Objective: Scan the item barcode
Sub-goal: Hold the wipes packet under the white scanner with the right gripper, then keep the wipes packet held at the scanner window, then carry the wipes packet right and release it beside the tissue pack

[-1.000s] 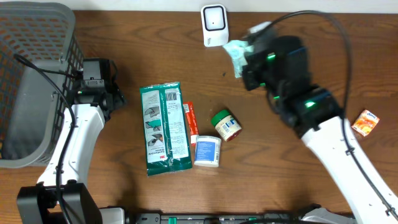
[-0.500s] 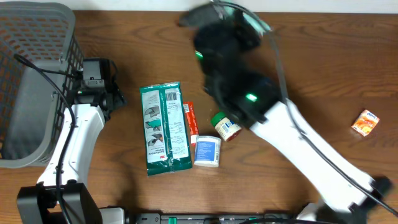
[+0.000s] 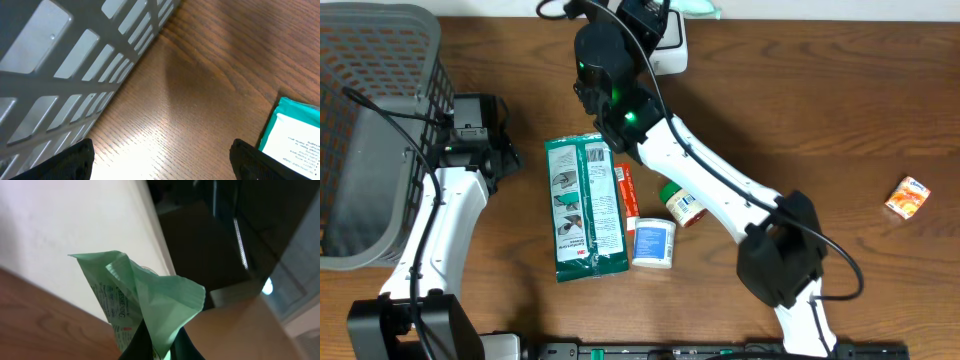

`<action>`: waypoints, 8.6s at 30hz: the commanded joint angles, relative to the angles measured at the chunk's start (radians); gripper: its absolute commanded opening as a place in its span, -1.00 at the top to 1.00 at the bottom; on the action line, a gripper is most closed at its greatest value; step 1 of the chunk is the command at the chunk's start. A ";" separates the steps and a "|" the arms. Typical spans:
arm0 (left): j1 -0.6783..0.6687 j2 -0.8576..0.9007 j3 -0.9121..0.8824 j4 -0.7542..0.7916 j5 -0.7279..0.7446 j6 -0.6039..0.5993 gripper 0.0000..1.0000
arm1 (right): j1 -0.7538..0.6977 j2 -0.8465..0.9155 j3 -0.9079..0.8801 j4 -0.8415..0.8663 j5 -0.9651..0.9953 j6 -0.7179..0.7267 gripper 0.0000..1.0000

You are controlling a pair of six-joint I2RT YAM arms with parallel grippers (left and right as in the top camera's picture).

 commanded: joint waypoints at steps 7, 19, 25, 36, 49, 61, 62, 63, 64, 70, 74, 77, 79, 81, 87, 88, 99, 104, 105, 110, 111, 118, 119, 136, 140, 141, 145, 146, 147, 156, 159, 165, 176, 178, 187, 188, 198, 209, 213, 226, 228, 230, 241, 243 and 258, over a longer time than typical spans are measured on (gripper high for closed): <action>0.003 0.007 -0.014 0.000 -0.013 -0.006 -0.72 | -0.034 0.026 0.024 0.025 -0.068 0.017 0.98; 0.003 0.007 -0.014 0.000 -0.013 -0.006 -0.72 | -0.016 0.026 0.024 -0.013 -0.058 0.045 0.98; 0.003 0.007 -0.014 0.000 -0.013 -0.006 -0.72 | -0.037 0.026 0.024 -0.207 -0.108 0.227 0.98; 0.003 0.007 -0.014 0.000 -0.013 -0.006 -0.72 | -0.105 0.042 0.024 -0.234 -0.361 0.338 0.98; 0.003 0.007 -0.014 0.000 -0.013 -0.006 -0.72 | -0.162 0.280 0.024 0.146 -0.421 0.119 0.98; 0.003 0.007 -0.014 0.000 -0.013 -0.006 -0.72 | -0.176 0.327 0.024 0.227 -0.591 0.136 0.98; 0.003 0.007 -0.014 0.000 -0.013 -0.006 -0.72 | -0.176 0.327 0.024 0.227 -0.598 0.151 0.98; 0.003 0.007 -0.014 0.000 -0.013 -0.006 -0.72 | -0.176 0.327 0.024 0.225 -0.606 0.177 0.98; 0.003 0.007 -0.014 0.000 -0.013 -0.006 -0.72 | -0.176 0.327 0.024 0.218 -0.613 0.203 0.98; 0.003 0.007 -0.014 0.000 -0.013 -0.006 -0.72 | -0.181 0.337 0.024 0.185 -0.629 0.280 0.98; 0.003 0.007 -0.014 0.000 -0.013 -0.006 -0.72 | -0.185 0.364 0.024 0.188 -0.642 0.275 0.98; 0.003 0.007 -0.014 0.000 -0.013 -0.006 -0.72 | -0.184 0.393 0.024 0.201 -0.642 0.275 0.97; 0.003 0.007 -0.014 0.000 -0.013 -0.006 -0.73 | -0.183 0.411 0.024 0.209 -0.637 0.262 0.98; 0.003 0.007 -0.014 0.000 -0.013 -0.006 -0.73 | -0.183 0.431 0.024 0.214 -0.625 0.232 0.98; 0.003 0.007 -0.014 0.000 -0.013 -0.006 -0.73 | -0.183 0.465 0.024 0.220 -0.595 0.192 0.98; 0.003 0.007 -0.014 0.000 -0.013 -0.006 -0.72 | -0.181 0.466 0.024 0.219 -0.595 0.192 0.98; 0.003 0.007 -0.014 0.000 -0.013 -0.006 -0.72 | -0.133 0.467 0.024 0.162 -0.565 0.222 0.98; 0.003 0.007 -0.014 0.000 -0.013 -0.006 -0.72 | -0.131 0.467 0.024 0.146 -0.528 0.318 0.98; 0.003 0.007 -0.014 0.000 -0.013 -0.006 -0.72 | -0.131 0.467 0.024 0.143 -0.528 0.328 0.98; 0.003 0.007 -0.014 0.000 -0.013 -0.006 -0.72 | -0.135 0.467 0.024 0.142 -0.530 0.333 0.98; 0.003 0.007 -0.014 0.000 -0.013 -0.006 -0.72 | -0.138 0.467 0.024 0.151 -0.537 0.332 0.98; 0.003 0.007 -0.014 0.000 -0.013 -0.006 -0.72 | -0.164 0.467 0.024 0.312 -0.636 0.241 0.98; 0.003 0.007 -0.014 0.000 -0.013 -0.006 -0.73 | -0.168 0.467 0.024 0.311 -0.649 0.233 0.97; 0.003 0.007 -0.014 0.000 -0.013 -0.006 -0.72 | -0.200 0.486 0.024 0.292 -0.686 0.291 0.97; 0.003 0.007 -0.014 0.000 -0.013 -0.006 -0.73 | -0.196 0.488 0.024 0.232 -0.676 0.307 0.97; 0.003 0.007 -0.014 0.000 -0.013 -0.006 -0.72 | -0.196 0.488 0.024 0.219 -0.661 0.319 0.97; 0.003 0.007 -0.014 0.000 -0.013 -0.006 -0.72 | -0.198 0.488 0.024 0.155 -0.644 0.406 0.97; 0.003 0.007 -0.014 0.000 -0.013 -0.006 -0.72 | -0.198 0.488 0.024 0.149 -0.641 0.424 0.98; 0.003 0.007 -0.014 0.000 -0.013 -0.006 -0.73 | -0.198 0.488 0.024 0.147 -0.636 0.441 0.97; 0.003 0.007 -0.014 0.000 -0.013 -0.006 -0.72 | -0.189 0.488 0.024 0.153 -0.629 0.455 0.98; 0.003 0.007 -0.014 0.000 -0.013 -0.006 -0.72 | -0.189 0.487 0.024 0.227 -0.594 0.502 0.98; 0.003 0.007 -0.014 0.000 -0.013 -0.006 -0.72 | -0.188 0.410 0.026 0.476 -0.554 0.505 0.98; 0.003 0.007 -0.014 0.000 -0.013 -0.006 -0.73 | -0.190 0.019 0.026 -0.152 -0.487 0.834 0.99; 0.003 0.007 -0.014 0.000 -0.013 -0.006 -0.72 | -0.198 -0.072 0.026 -0.380 -0.582 0.940 0.99; 0.003 0.007 -0.014 0.000 -0.013 -0.006 -0.72 | -0.376 -0.386 0.026 -1.152 -0.984 1.249 0.98; 0.003 0.007 -0.014 0.000 -0.013 -0.006 -0.72 | -0.409 -0.401 0.026 -1.218 -1.017 1.249 0.98; 0.003 0.007 -0.014 0.000 -0.013 -0.006 -0.73 | -0.719 -0.368 -0.107 -1.597 -1.101 1.291 0.98; 0.003 0.007 -0.014 0.000 -0.013 -0.006 -0.72 | -0.916 -0.328 -0.543 -1.219 -1.093 1.293 0.98; 0.003 0.007 -0.014 0.000 -0.013 -0.006 -0.72 | -0.945 -0.328 -0.637 -1.115 -1.093 1.293 0.91; 0.003 0.007 -0.014 0.000 -0.013 -0.006 -0.72 | -0.973 -0.342 -0.639 -1.059 -1.019 1.293 -0.99; 0.003 0.007 -0.014 0.000 -0.013 -0.006 -0.72 | -0.972 -0.355 -0.620 -1.083 -1.023 1.293 -0.99; 0.003 0.007 -0.014 0.000 -0.013 -0.006 -0.73 | -0.972 -0.369 -0.613 -1.118 -1.031 1.293 -0.98; 0.003 0.007 -0.014 0.000 -0.013 -0.006 -0.73 | -0.970 -0.400 -0.610 -1.184 -1.031 1.294 -0.98; 0.003 0.007 -0.014 0.000 -0.013 -0.006 -0.72 | -0.966 -0.403 -0.610 -1.202 -1.030 1.293 -0.99; 0.003 0.007 -0.014 0.000 -0.013 -0.006 -0.73 | -0.940 -0.511 -0.483 -1.453 -1.044 1.341 -0.99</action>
